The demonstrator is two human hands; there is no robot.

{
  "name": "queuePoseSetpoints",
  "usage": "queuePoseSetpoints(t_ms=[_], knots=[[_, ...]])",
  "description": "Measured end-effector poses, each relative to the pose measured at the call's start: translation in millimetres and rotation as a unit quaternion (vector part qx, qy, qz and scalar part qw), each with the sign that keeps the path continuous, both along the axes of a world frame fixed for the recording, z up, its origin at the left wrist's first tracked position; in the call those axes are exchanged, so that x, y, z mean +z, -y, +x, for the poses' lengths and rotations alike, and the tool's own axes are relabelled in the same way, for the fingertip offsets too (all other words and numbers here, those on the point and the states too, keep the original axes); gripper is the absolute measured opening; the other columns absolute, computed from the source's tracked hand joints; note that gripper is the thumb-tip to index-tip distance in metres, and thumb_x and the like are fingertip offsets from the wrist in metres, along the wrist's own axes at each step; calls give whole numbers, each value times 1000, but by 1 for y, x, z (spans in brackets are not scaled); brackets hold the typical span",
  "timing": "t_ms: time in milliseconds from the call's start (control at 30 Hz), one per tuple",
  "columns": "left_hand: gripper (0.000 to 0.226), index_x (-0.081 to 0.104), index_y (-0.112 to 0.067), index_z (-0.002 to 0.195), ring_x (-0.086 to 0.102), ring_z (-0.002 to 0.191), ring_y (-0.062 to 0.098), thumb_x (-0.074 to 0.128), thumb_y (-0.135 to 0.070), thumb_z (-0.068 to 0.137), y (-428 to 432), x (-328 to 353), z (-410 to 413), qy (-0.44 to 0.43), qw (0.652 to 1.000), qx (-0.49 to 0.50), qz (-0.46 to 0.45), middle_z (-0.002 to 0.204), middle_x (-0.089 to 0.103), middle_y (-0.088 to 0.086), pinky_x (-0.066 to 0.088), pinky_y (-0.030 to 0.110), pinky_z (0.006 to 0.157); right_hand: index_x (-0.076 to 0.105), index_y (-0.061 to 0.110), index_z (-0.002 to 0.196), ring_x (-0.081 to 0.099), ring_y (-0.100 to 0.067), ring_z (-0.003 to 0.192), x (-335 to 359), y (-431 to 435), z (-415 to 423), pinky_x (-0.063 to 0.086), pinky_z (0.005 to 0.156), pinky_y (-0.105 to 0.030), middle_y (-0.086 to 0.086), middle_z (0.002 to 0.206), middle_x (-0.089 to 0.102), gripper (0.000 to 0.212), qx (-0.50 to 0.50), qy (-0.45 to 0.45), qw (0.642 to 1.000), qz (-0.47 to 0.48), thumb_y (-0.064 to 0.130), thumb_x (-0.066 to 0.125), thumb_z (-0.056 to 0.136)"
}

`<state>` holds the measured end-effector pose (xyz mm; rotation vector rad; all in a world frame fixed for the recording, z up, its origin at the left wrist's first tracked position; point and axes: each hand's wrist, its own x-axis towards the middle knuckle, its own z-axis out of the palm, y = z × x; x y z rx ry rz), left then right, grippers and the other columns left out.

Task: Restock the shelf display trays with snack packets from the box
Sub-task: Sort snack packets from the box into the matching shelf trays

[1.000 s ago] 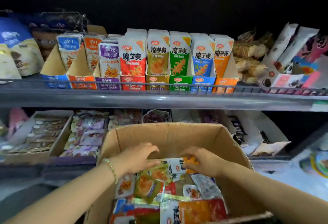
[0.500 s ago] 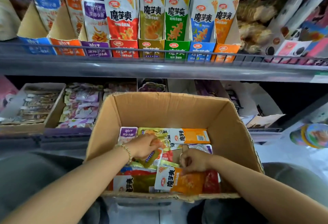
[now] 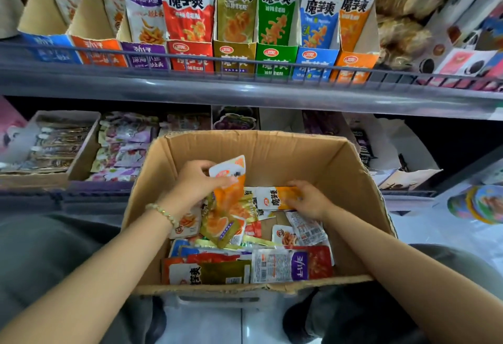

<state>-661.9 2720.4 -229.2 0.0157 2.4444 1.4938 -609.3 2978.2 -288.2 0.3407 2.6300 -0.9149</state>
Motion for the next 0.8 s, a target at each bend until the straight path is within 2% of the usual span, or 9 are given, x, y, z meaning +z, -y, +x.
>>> queuePoseSetpoints(t_ms=[67,133,300,367,433,500,600,667,800], knots=[[25,69,-18,100,67,76,10,78,-23,77,4,3,-2,66,987,51,137,86,71,-3,51,17,59,28,18,150,20,-27,146,-13,-6,-9,20,119,-41,-7,158,22,78,72,63,992,87,45,66,86],[29,66,-14,112,68,86,13,71,-20,85,4,7,-4,109,965,79,223,95,72,0,54,26,75,25,21,150,24,-28,143,-22,-4,-16,24,117,-41,-8,157,25,89,111,97,982,115,58,66,80],[28,62,-11,121,68,93,17,57,-20,95,5,6,-5,96,974,73,194,107,71,4,56,35,83,41,20,143,40,-27,128,-27,11,-20,34,106,-36,-7,138,41,77,169,51,952,248,55,67,80],[29,59,-14,124,68,94,17,52,-24,98,4,6,-4,97,977,69,176,112,70,4,57,32,77,52,24,136,48,-23,121,-20,13,-20,39,102,-35,-2,130,51,62,163,38,967,194,50,68,82],[29,57,-16,124,68,93,16,48,-26,99,4,7,-4,77,982,70,159,112,69,3,56,29,71,65,24,120,58,-18,109,-7,10,-20,45,89,-28,3,115,63,41,117,47,991,54,43,68,85],[28,57,-14,123,68,94,18,46,-25,100,4,10,-4,26,991,59,115,113,69,5,57,35,77,73,21,96,66,-14,88,11,5,-21,47,73,-23,4,92,71,17,77,29,996,-31,35,66,88],[27,58,-12,122,67,95,20,44,-23,101,5,17,-2,-44,996,29,70,112,68,7,55,41,85,64,23,65,62,1,56,46,0,-21,45,56,-19,9,65,67,25,65,-38,997,-14,30,66,89],[26,57,-12,120,68,93,19,44,-23,101,7,20,-1,-58,996,29,63,110,68,5,56,40,83,68,18,69,64,2,55,66,-1,-20,50,55,-17,6,67,70,23,53,-60,996,-46,28,67,89],[23,56,-14,116,68,89,17,41,-23,102,6,22,2,-74,995,23,57,105,67,3,56,34,77,71,7,91,73,-17,74,91,0,-13,60,71,-28,-7,85,76,18,-3,-76,978,-196,24,66,90]])
